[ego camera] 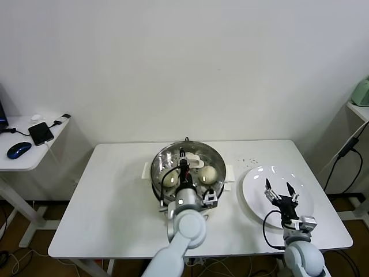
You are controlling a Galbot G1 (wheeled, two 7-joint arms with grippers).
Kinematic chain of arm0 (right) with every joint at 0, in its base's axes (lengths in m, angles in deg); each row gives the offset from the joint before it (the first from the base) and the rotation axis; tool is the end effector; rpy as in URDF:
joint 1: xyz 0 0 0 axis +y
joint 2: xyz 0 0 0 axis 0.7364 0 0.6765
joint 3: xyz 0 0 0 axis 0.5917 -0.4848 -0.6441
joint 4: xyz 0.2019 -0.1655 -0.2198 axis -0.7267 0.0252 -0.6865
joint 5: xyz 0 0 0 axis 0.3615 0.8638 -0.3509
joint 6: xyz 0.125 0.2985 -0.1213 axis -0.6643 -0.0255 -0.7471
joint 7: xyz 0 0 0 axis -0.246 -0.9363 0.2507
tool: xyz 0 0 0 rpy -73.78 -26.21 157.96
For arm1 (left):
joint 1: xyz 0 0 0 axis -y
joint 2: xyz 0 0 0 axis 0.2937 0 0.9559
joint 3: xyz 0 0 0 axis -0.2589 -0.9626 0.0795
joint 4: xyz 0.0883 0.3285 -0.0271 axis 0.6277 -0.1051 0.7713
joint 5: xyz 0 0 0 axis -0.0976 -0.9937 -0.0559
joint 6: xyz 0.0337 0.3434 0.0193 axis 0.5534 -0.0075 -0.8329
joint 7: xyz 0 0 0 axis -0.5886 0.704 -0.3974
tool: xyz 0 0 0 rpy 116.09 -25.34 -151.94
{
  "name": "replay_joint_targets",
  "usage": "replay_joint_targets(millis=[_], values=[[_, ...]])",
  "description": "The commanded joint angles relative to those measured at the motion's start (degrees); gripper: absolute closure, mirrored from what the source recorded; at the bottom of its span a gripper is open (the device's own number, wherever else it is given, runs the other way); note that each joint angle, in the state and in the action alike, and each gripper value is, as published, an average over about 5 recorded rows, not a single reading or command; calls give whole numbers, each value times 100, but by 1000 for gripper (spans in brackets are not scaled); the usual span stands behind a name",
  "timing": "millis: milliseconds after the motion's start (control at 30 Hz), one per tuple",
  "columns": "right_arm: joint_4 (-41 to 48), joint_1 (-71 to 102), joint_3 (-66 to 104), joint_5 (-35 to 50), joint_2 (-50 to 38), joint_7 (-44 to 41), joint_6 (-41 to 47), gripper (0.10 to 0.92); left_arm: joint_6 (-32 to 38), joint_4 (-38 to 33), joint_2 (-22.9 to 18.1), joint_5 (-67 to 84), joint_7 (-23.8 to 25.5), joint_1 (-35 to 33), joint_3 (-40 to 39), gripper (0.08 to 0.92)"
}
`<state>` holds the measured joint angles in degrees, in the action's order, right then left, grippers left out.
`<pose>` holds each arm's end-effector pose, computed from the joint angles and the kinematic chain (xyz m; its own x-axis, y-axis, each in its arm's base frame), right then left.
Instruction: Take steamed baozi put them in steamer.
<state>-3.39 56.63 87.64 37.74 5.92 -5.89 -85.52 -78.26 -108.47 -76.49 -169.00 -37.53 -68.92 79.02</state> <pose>0.2612 -0.1247 -0.3784 -0.9850 0.0992 0.1416 0.1194 0.9826 0.1422 0.3054 -0.2027 -0.2754 -0.9929 -0.1097 0.0462 0.0421 0.0398 0.9983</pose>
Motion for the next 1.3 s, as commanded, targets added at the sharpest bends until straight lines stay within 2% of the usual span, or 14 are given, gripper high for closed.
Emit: replay_joint_targets(millis=[33,400,700,900,1100,1300], values=[[2,-6,3,3,5,1,-1,202,222,-267,-91,98,25,-124,-2,760],[5,-2,6,-1,9,1,-6,203,299,-1223,292,461,250,-694,-64,441],[-8,-29,-31,-15,36,-4,-7,203,312,-1692,436,506,259,-964,78,202],[-65,19,-31,-9,34,-86,-15,202,424,-2337,603,573,201,-1425,330,177],[-157,110,-149,-139,9,-205,34,203,718,-2805,670,968,-81,-1988,714,177],[-317,293,-176,-401,19,-675,-387,203,1141,-3043,708,1986,-335,-2197,1629,177]])
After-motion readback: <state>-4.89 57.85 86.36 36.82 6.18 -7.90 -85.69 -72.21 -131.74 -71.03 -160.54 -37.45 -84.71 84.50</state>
